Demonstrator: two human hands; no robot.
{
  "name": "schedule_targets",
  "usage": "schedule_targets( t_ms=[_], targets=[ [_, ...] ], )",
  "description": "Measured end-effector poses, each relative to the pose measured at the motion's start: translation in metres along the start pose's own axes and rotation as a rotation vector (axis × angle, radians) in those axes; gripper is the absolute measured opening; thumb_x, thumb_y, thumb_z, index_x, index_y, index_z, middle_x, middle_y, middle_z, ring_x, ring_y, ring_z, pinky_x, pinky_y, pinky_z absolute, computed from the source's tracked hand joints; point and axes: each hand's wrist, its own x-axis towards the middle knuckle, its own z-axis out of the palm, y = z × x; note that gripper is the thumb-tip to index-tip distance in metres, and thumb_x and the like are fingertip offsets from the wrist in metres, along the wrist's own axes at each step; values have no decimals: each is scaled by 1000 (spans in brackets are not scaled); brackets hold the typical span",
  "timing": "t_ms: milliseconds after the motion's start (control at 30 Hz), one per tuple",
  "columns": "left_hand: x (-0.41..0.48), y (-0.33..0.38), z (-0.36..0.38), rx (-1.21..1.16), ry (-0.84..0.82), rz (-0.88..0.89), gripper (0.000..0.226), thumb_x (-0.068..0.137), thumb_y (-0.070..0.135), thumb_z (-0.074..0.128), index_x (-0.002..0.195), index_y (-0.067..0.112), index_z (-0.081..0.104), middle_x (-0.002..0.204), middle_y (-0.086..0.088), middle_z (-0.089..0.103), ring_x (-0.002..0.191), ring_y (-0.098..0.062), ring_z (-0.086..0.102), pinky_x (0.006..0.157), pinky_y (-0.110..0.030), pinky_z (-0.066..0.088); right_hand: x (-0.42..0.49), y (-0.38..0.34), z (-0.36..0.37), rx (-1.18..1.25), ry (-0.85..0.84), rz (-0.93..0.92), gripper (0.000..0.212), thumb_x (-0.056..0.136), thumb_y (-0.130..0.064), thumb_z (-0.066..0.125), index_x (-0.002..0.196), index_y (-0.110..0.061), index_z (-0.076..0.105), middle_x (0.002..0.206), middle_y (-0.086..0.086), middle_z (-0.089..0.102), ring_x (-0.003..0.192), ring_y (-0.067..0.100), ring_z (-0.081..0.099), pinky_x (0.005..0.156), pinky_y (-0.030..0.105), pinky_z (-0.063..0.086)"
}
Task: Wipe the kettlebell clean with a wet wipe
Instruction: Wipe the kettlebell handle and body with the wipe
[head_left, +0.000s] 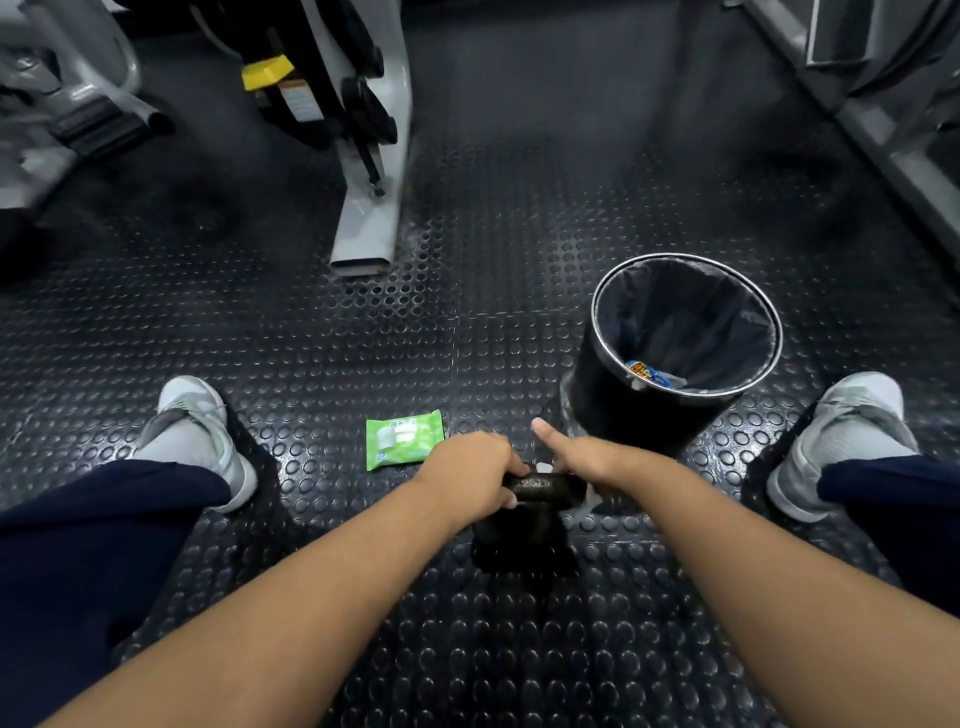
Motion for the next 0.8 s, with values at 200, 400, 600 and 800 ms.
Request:
schedule_targets(
  t_ms=[200, 400, 600, 800],
  targets=[
    [-1, 1, -4, -18, -17, -22, 41, 86, 41, 78, 126, 42, 68, 112, 4, 68, 108, -22, 64, 85, -36, 54, -10, -27, -7, -121, 13, -55, 103, 82, -90, 15, 120, -12, 70, 131, 16, 62, 114, 30, 61, 96, 40, 47],
    [-3, 3, -7, -24, -16, -22, 39, 85, 39, 78, 123, 43, 71, 110, 9, 70, 104, -19, 65, 88, -36, 55, 4, 1, 19, 61, 21, -6, 100, 61, -105, 19, 98, -29, 73, 121, 8, 62, 112, 25, 56, 108, 43, 38],
    [-5, 4, -9, -20, -28, -29, 42, 87, 37, 77, 128, 43, 68, 113, 10, 71, 108, -18, 64, 91, -37, 55, -4, 18, 8, 104, 9, 2, 95, 83, -89, 18, 116, -16, 71, 78, -1, 52, 64, 11, 44, 57, 28, 34],
    [-4, 4, -8, -16, -21, -20, 44, 88, 38, 77, 131, 42, 67, 116, 10, 70, 110, -19, 64, 89, -34, 54, -10, 3, -8, -110, 55, -57, 94, 86, -86, 15, 117, -16, 70, 97, 7, 61, 89, 22, 58, 87, 35, 45]
  ],
)
